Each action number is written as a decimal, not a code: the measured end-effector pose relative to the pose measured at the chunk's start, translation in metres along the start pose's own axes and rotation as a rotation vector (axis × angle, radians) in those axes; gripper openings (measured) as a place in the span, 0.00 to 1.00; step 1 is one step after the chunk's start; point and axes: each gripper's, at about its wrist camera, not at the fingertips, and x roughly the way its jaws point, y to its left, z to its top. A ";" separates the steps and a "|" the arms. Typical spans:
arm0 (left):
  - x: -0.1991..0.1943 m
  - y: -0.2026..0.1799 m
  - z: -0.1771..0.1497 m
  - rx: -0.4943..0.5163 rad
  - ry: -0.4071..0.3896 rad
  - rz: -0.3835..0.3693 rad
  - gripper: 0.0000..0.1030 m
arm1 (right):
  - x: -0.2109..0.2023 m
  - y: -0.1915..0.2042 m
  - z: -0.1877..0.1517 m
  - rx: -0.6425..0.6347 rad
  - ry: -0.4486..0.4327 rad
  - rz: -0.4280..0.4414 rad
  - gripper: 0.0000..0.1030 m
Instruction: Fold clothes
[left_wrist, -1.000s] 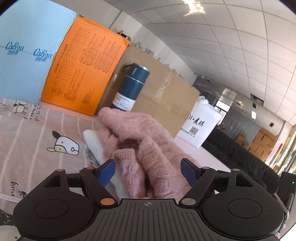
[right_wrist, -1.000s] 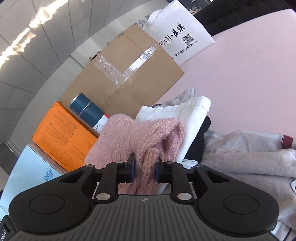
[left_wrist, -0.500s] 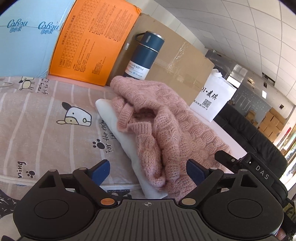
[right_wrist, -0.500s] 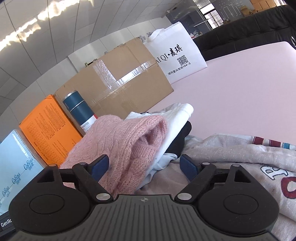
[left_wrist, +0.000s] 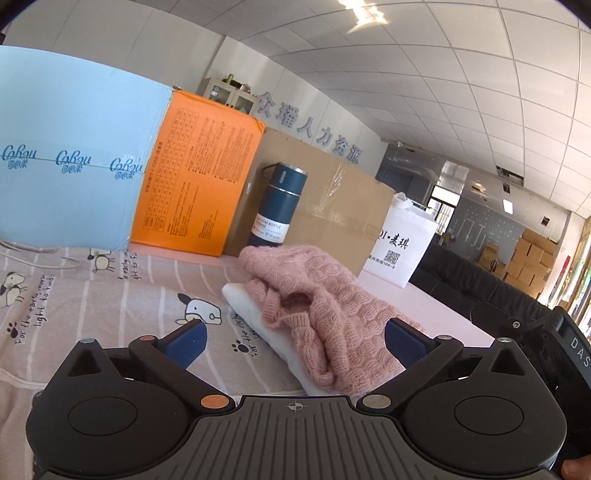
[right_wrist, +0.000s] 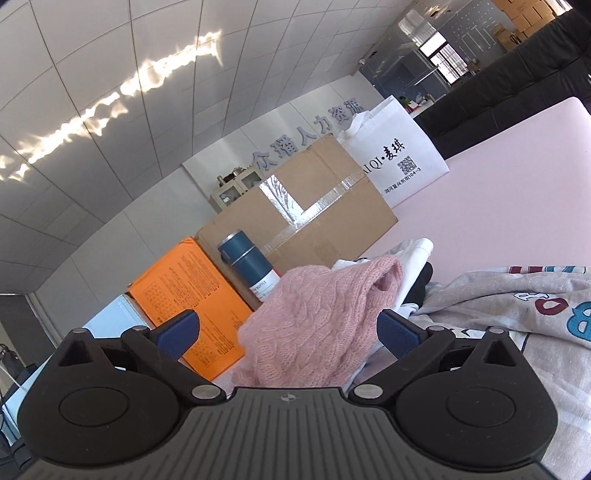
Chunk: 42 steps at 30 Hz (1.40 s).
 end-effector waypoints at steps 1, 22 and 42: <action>-0.010 0.002 0.004 0.012 -0.021 -0.005 1.00 | -0.006 0.009 0.001 -0.018 -0.011 0.016 1.00; -0.113 0.064 0.042 0.139 -0.167 -0.162 1.00 | -0.104 0.167 -0.020 -0.340 -0.266 -0.092 1.00; -0.114 0.063 0.031 0.189 -0.176 -0.036 1.00 | -0.042 0.195 -0.070 -0.439 -0.210 -0.479 1.00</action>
